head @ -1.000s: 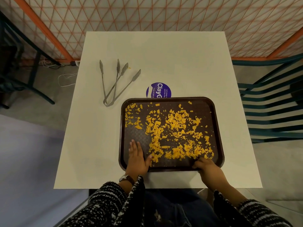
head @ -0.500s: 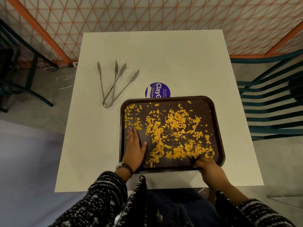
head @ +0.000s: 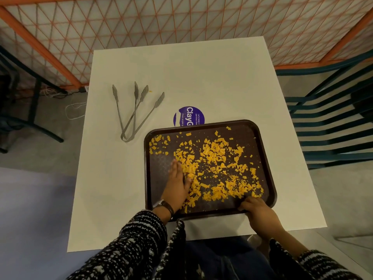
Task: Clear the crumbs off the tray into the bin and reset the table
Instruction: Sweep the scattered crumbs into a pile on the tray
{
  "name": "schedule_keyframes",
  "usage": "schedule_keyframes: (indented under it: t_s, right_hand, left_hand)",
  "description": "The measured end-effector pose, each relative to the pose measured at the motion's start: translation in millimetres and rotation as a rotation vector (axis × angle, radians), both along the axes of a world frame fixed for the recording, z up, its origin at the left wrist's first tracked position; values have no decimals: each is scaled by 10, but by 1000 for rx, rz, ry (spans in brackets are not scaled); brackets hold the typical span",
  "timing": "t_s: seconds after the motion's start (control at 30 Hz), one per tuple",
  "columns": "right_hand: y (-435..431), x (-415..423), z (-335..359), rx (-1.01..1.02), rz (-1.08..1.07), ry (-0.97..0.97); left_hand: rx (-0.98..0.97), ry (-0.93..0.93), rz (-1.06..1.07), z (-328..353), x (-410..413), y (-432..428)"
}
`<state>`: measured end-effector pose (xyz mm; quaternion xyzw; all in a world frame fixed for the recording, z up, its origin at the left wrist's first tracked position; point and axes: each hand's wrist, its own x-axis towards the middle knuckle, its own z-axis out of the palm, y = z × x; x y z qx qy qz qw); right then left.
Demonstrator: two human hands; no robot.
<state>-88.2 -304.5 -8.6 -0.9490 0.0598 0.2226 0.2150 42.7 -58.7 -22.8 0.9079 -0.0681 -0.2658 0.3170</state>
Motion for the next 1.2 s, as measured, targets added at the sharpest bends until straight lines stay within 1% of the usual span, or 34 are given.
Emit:
schedule_keyframes:
  t_s: [0.1,0.17,0.23,0.37,0.47,0.63,0.7,0.77,0.9,0.97,1.07,1.2]
  right_hand:
    - [-1,-9,-24,4,-11,-22]
    - [-2,-10,-24,1,-10,-11]
    - [-14,-13,-29,1,1,9]
    - [-19,-18,-46,3,3,2]
    - [-14,-24,-47,-1,-6,-5]
    - [-10,-29,-59,-3,-13,-4]
    - [-6,-33,-58,3,-20,-1]
    - [-10,-38,-58,2,-28,0]
    - [-6,-33,-51,2,-21,3]
    - [1,-28,-47,2,-23,8]
    - [-3,-41,-66,6,-41,-5]
    - [-1,-48,-64,-1,-40,-22]
  left_hand:
    - [-62,16,-118,24,-160,-65]
    - [-104,22,-89,28,-139,-38]
    - [-111,-17,4,37,12,37]
    - [44,-143,163,9,481,255]
    - [103,-123,196,-35,670,357]
    - [162,-94,163,-93,696,305]
    - [153,-81,151,-82,616,248]
    - [85,-47,104,-62,465,164]
    - [-52,-5,-113,0,119,-13]
    - [-95,20,-161,16,50,-43]
    - [-123,-21,-86,52,126,4]
    - [-7,-103,76,44,505,178]
